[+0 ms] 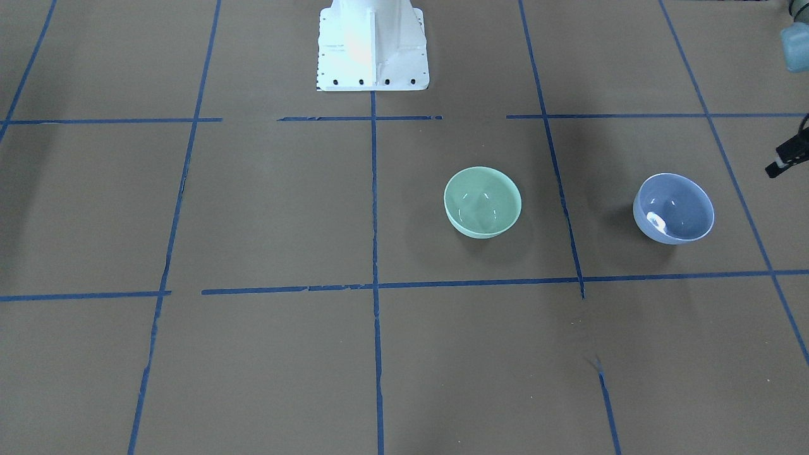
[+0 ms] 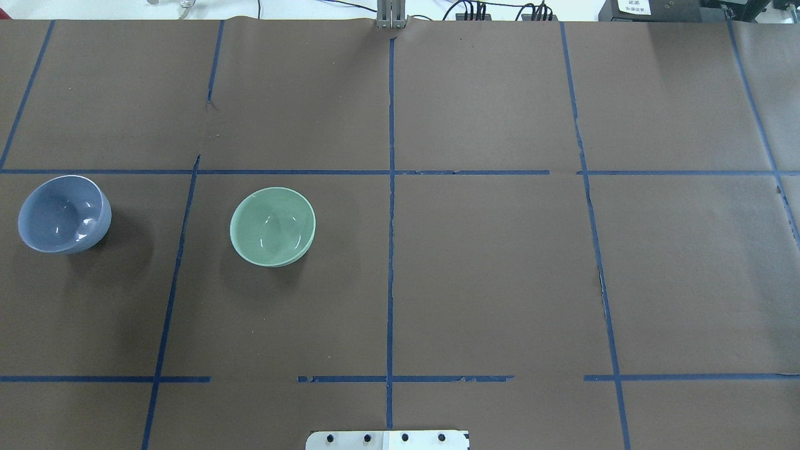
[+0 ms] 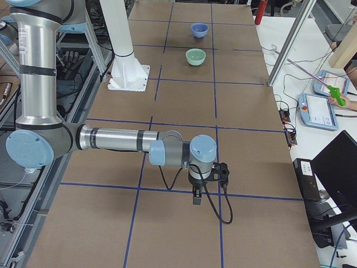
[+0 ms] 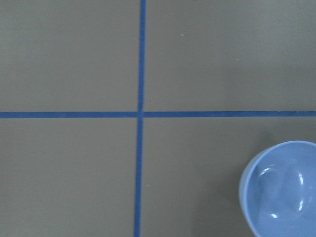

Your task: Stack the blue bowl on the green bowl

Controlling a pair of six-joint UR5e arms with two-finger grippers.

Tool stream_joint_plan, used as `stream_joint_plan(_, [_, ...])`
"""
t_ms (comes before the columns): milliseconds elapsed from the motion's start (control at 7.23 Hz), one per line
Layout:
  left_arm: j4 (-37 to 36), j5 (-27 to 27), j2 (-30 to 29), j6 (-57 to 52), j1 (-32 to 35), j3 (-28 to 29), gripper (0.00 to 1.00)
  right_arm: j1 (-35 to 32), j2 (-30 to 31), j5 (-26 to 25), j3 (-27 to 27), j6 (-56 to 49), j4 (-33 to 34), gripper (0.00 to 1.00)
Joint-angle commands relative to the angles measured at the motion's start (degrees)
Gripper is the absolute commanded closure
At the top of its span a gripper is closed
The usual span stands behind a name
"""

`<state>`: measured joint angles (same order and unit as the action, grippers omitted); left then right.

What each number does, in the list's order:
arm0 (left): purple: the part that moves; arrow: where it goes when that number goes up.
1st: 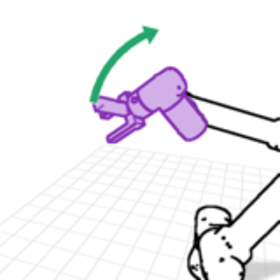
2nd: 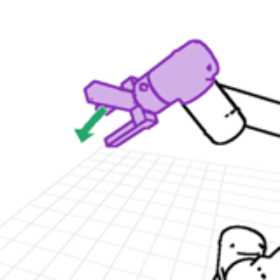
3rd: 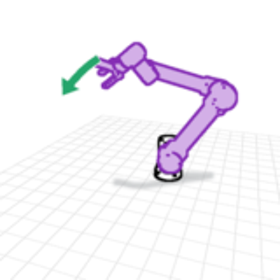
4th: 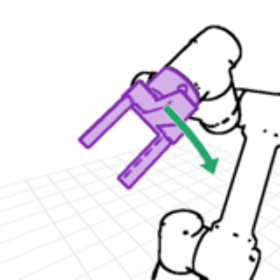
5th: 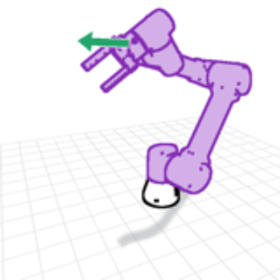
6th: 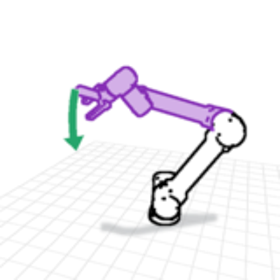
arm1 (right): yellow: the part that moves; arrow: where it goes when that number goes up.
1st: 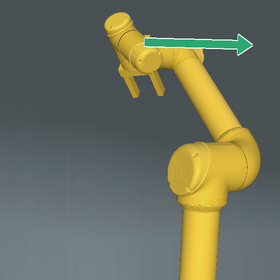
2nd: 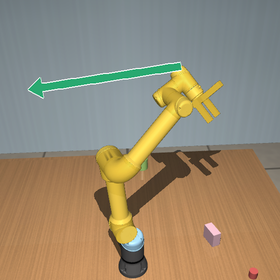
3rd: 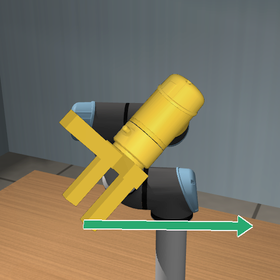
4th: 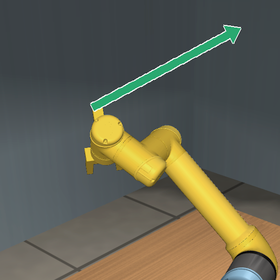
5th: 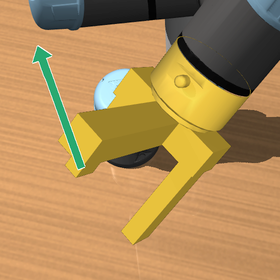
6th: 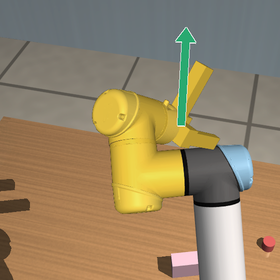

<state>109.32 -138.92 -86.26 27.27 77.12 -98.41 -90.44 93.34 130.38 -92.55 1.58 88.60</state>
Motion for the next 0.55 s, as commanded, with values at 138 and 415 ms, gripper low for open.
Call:
stream_joint_plan(138, [11.6, 4.1, 0.3, 6.0, -9.7, 4.1, 0.00, 0.0, 0.0, 0.0, 0.0, 0.0, 0.0, 0.00])
stream_joint_plan(415, [17.0, 5.8, 0.0, 6.0, -11.0, 9.1, 0.00, 0.0, 0.0, 0.0, 0.0, 0.0, 0.0, 0.00])
